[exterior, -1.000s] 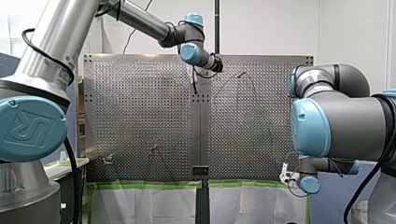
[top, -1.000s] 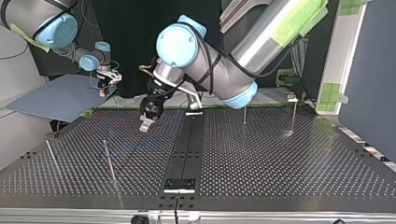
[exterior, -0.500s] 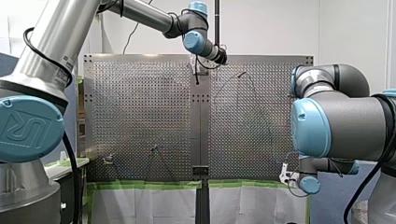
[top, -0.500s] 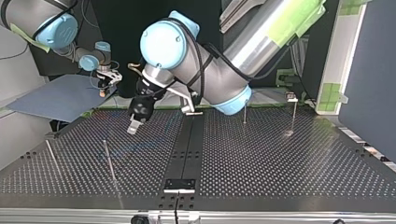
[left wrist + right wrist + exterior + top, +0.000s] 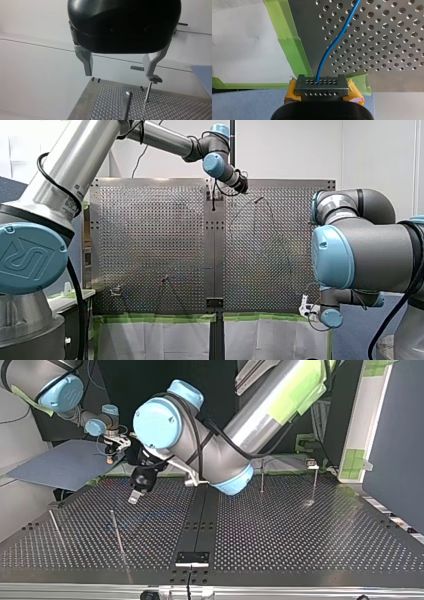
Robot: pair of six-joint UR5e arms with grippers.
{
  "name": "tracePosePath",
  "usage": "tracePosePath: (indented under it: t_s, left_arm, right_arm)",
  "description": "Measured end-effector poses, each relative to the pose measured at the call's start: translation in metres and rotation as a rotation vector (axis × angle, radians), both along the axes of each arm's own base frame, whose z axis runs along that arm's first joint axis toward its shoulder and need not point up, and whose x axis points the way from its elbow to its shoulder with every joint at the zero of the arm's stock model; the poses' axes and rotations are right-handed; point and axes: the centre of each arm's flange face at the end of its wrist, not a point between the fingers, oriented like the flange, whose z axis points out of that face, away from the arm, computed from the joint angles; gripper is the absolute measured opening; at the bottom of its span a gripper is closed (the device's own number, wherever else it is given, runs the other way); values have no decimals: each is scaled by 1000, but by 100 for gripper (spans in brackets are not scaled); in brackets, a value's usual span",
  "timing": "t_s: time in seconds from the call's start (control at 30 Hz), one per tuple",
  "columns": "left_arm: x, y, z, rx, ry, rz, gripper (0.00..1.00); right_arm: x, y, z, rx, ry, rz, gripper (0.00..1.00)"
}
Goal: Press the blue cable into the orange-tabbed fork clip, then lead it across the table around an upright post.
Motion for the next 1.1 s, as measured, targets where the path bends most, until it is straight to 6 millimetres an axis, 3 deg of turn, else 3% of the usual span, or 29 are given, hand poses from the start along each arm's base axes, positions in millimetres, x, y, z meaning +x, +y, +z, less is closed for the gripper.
tracePosePath:
  t_s: [0.57,1.1]
  left_arm:
    - [-9,5,52,-6,15,49,100]
    - [-26,14,26,110,116,104,100]
  right_arm:
    - [0,0,0,0,0,-1,0]
    - [0,0,0,1,0,1,0]
